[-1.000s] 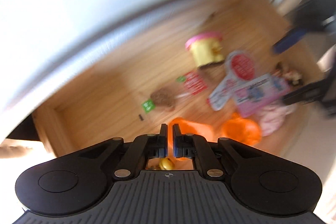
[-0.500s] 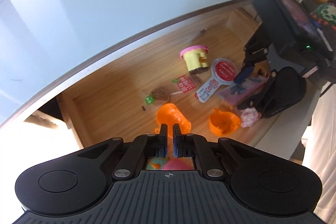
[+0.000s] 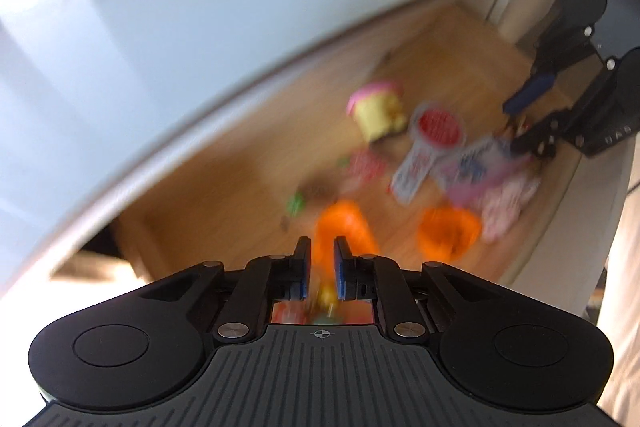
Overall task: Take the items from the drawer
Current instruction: 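Grasp the pink Volcano candy pack with the right tool while the left grasps the yellow play-dough cup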
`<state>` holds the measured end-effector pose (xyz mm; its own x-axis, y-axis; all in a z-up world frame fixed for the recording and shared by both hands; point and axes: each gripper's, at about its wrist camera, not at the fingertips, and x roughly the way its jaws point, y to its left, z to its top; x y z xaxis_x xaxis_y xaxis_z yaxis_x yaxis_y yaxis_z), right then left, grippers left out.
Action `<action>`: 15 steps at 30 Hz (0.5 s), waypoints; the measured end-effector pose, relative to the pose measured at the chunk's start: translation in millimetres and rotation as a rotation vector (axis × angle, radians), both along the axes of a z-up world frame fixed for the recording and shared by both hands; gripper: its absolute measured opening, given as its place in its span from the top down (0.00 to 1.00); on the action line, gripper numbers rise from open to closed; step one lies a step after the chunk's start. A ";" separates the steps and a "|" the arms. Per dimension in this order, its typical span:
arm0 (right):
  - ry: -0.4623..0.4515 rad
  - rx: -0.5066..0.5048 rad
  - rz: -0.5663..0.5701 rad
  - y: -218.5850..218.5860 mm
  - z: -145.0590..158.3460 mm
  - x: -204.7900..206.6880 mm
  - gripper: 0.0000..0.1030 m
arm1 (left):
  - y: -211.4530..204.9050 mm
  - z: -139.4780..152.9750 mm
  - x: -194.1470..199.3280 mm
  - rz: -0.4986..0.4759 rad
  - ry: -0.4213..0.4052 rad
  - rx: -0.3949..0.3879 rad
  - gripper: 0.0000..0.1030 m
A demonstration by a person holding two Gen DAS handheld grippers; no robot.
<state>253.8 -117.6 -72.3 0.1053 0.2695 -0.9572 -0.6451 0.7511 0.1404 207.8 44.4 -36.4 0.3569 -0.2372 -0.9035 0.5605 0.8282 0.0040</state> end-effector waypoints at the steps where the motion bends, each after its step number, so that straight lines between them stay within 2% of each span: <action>1: -0.012 0.030 -0.032 -5.8 4.4 -3.7 0.67 | -12.5 3.1 0.1 -0.025 -0.044 -0.015 0.87; 4: -0.021 0.102 -0.144 -28.0 10.6 -8.3 0.66 | -50.9 4.6 4.6 -0.077 -0.119 -0.029 0.85; 6: -0.057 0.118 -0.200 -35.7 17.3 -9.7 0.66 | -74.4 -6.0 12.2 -0.083 -0.112 0.003 0.83; 11: -0.097 0.143 -0.262 -46.5 16.2 -3.7 0.64 | -97.8 -29.9 34.1 0.032 -0.103 0.051 0.82; 13: -0.105 0.143 -0.266 -49.0 17.2 -3.5 0.64 | -94.6 -32.0 41.7 0.112 -0.124 0.029 0.83; 15: -0.114 0.150 -0.263 -50.2 20.8 -5.1 0.64 | -95.2 -35.6 45.9 0.130 -0.107 0.027 0.82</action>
